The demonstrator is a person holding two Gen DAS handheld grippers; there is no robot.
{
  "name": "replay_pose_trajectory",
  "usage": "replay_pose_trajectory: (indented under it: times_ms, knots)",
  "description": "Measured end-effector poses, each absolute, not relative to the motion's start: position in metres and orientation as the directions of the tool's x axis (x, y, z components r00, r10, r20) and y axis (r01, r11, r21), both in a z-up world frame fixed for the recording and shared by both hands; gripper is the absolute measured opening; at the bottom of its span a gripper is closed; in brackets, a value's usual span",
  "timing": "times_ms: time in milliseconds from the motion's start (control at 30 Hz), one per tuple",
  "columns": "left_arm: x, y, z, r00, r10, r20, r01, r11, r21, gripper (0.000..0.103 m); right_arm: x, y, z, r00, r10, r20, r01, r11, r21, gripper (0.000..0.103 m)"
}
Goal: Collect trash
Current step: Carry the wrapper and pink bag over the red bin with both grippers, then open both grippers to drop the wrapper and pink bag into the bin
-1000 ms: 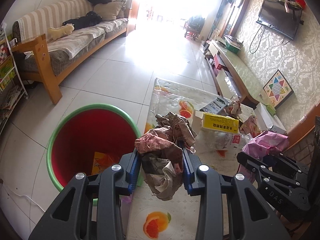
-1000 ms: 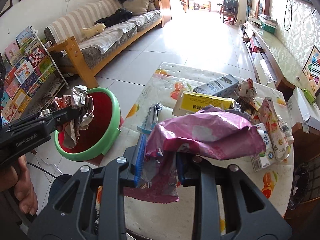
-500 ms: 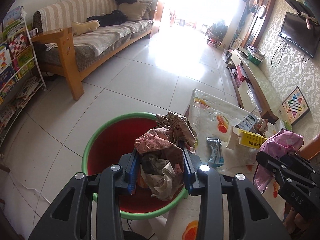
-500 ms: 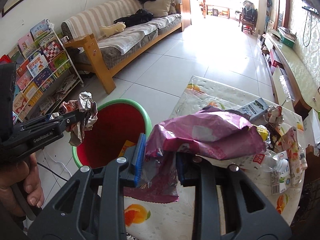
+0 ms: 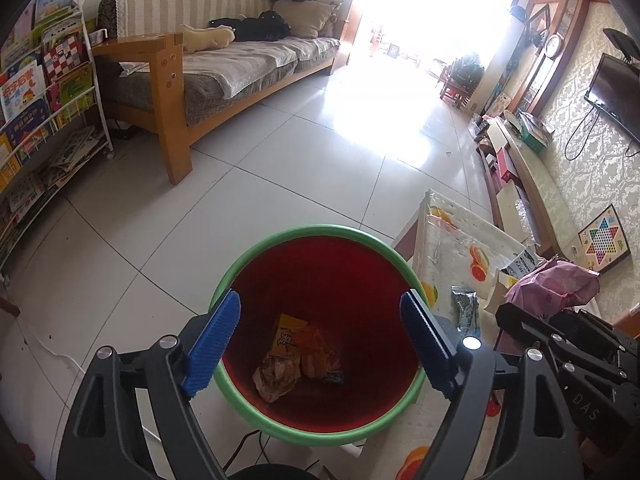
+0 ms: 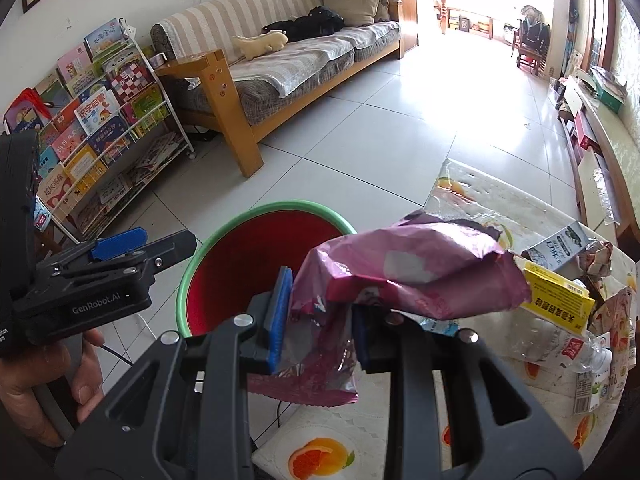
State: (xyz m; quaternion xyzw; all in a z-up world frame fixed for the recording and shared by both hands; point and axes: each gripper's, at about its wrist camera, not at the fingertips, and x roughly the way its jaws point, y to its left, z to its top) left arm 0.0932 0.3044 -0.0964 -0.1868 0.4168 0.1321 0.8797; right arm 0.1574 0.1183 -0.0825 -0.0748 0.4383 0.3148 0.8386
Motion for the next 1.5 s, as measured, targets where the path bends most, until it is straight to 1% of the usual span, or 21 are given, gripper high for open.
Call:
replay_pose_trajectory:
  times_ms: [133, 600, 733, 767, 800, 833, 867, 900, 933, 967, 1033, 1233, 1500]
  knots:
    - [0.086, 0.31, -0.095, 0.622, 0.097, -0.777, -0.414, 0.883, -0.221, 0.082, 0.158, 0.128, -0.084, 0.411, 0.466, -0.784, -0.608, 0.781, 0.146, 0.027]
    - [0.063, 0.335, -0.1, 0.606, 0.131, -0.785, -0.478, 0.848, -0.228, 0.083, 0.158, 0.172, -0.096, 0.371, 0.474, -0.798, -0.666, 0.735, 0.127, 0.027]
    - [0.057, 0.343, -0.101, 0.605, 0.138, -0.784, -0.491, 0.84, -0.231, 0.083, 0.158, 0.184, -0.103, 0.348, 0.463, -0.815, -0.681, 0.722, 0.12, 0.028]
    - [0.056, 0.344, -0.101, 0.604, 0.141, -0.784, -0.496, 0.837, -0.231, 0.083, 0.158, 0.186, -0.104, 0.346, 0.461, -0.817, -0.684, 0.72, 0.117, 0.031]
    - [0.054, 0.346, -0.101, 0.604, 0.145, -0.784, -0.501, 0.834, -0.232, 0.083, 0.158, 0.188, -0.106, 0.343, 0.455, -0.821, -0.686, 0.719, 0.112, 0.035]
    - [0.053, 0.348, -0.101, 0.603, 0.147, -0.784, -0.505, 0.831, -0.232, 0.084, 0.158, 0.192, -0.107, 0.344, 0.451, -0.823, -0.685, 0.72, 0.108, 0.048]
    - [0.051, 0.349, -0.101, 0.602, 0.15, -0.784, -0.509, 0.829, -0.233, 0.084, 0.157, 0.193, -0.107, 0.347, 0.453, -0.821, -0.683, 0.723, 0.11, 0.055]
    - [0.051, 0.351, -0.102, 0.601, 0.152, -0.785, -0.513, 0.826, -0.233, 0.084, 0.157, 0.193, -0.106, 0.348, 0.455, -0.82, -0.684, 0.722, 0.11, 0.059]
    - [0.05, 0.352, -0.102, 0.6, 0.153, -0.785, -0.517, 0.823, -0.235, 0.084, 0.156, 0.193, -0.106, 0.35, 0.455, -0.819, -0.685, 0.72, 0.108, 0.068]
    - [0.049, 0.353, -0.103, 0.6, 0.153, -0.785, -0.519, 0.821, -0.236, 0.084, 0.156, 0.192, -0.105, 0.356, 0.455, -0.817, -0.684, 0.722, 0.104, 0.075]
    - [0.049, 0.354, -0.104, 0.598, 0.153, -0.786, -0.522, 0.819, -0.238, 0.084, 0.154, 0.188, -0.102, 0.368, 0.456, -0.811, -0.679, 0.727, 0.101, 0.081]
    - [0.054, 0.345, -0.101, 0.607, 0.143, -0.782, -0.506, 0.828, -0.242, 0.084, 0.157, 0.176, -0.095, 0.383, 0.452, -0.806, -0.662, 0.743, 0.102, 0.088]
    - [0.058, 0.324, -0.09, 0.623, 0.132, -0.771, -0.475, 0.847, -0.239, 0.084, 0.155, 0.152, -0.08, 0.413, 0.452, -0.791, -0.645, 0.758, 0.097, 0.089]
